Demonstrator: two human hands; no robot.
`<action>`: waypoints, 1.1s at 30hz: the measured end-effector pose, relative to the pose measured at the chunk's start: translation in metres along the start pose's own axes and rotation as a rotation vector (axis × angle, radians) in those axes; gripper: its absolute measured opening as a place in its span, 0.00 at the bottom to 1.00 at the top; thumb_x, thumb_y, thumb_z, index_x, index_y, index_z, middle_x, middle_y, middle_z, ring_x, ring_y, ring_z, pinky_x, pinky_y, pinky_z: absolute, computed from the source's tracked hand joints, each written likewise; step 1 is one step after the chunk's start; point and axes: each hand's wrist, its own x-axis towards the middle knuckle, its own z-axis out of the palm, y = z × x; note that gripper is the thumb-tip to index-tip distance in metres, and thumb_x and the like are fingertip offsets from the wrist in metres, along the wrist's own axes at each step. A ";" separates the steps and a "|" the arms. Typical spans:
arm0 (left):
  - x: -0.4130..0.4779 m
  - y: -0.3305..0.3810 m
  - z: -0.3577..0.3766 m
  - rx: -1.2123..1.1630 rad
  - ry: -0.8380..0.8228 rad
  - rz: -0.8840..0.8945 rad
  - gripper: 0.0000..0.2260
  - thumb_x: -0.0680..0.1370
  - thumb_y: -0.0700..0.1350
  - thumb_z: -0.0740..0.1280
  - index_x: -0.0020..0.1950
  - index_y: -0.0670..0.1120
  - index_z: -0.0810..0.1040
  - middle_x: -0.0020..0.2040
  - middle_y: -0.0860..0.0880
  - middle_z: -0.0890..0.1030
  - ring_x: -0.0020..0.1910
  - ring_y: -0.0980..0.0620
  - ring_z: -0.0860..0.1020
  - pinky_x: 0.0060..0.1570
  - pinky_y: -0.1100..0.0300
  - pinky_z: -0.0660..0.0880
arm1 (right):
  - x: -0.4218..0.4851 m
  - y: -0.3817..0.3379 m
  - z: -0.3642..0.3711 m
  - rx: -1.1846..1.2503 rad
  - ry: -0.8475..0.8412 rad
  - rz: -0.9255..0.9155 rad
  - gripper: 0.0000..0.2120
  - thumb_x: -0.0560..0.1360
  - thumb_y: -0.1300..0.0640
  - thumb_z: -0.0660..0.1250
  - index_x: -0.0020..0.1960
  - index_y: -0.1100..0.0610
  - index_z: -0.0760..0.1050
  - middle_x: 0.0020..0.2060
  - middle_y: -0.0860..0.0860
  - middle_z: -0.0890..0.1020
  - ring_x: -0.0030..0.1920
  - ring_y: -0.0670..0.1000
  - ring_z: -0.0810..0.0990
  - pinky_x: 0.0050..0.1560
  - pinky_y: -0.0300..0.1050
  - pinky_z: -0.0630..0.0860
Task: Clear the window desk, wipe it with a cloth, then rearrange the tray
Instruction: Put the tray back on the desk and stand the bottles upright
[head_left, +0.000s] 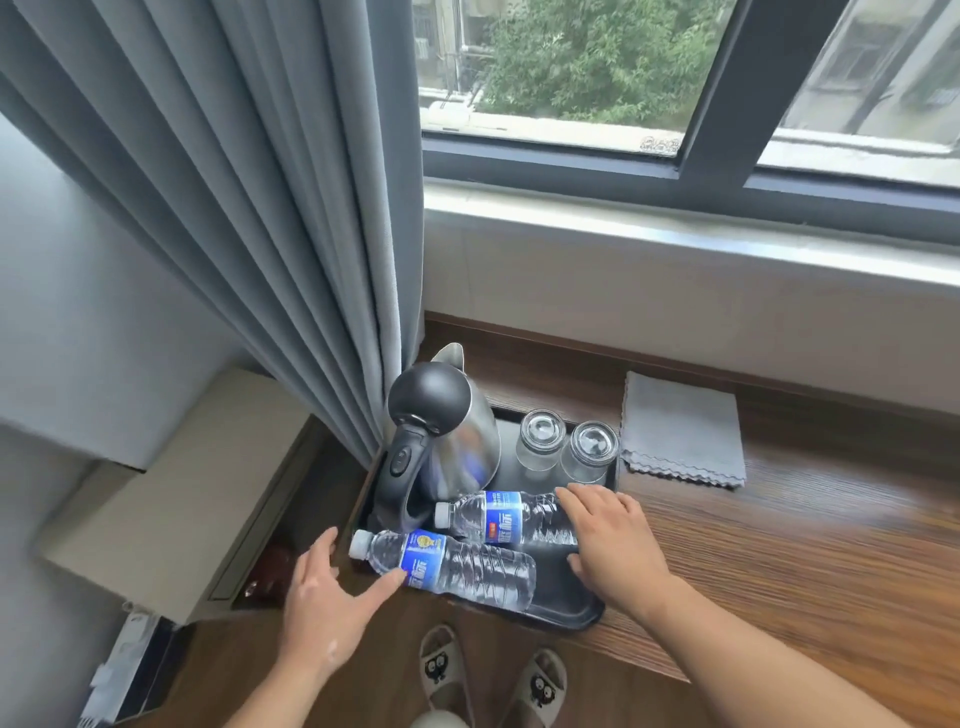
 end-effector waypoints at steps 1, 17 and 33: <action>0.004 0.003 0.001 -0.028 -0.017 -0.005 0.47 0.64 0.60 0.82 0.77 0.47 0.68 0.71 0.45 0.74 0.61 0.47 0.79 0.64 0.50 0.74 | 0.003 -0.001 -0.001 -0.011 0.002 -0.001 0.36 0.72 0.53 0.70 0.78 0.50 0.63 0.74 0.48 0.71 0.74 0.52 0.68 0.74 0.56 0.64; -0.032 0.036 0.021 -0.148 0.163 0.127 0.41 0.57 0.48 0.87 0.65 0.48 0.72 0.57 0.52 0.70 0.48 0.54 0.75 0.50 0.57 0.71 | 0.007 -0.007 -0.005 -0.023 -0.029 0.031 0.22 0.73 0.55 0.67 0.66 0.47 0.72 0.58 0.43 0.79 0.61 0.50 0.76 0.58 0.48 0.74; -0.036 0.127 0.036 0.091 0.042 1.148 0.37 0.61 0.44 0.86 0.64 0.49 0.72 0.60 0.48 0.71 0.49 0.48 0.79 0.47 0.56 0.82 | -0.020 0.031 0.020 0.625 0.153 0.141 0.33 0.71 0.49 0.77 0.73 0.46 0.70 0.66 0.40 0.76 0.64 0.40 0.73 0.63 0.24 0.61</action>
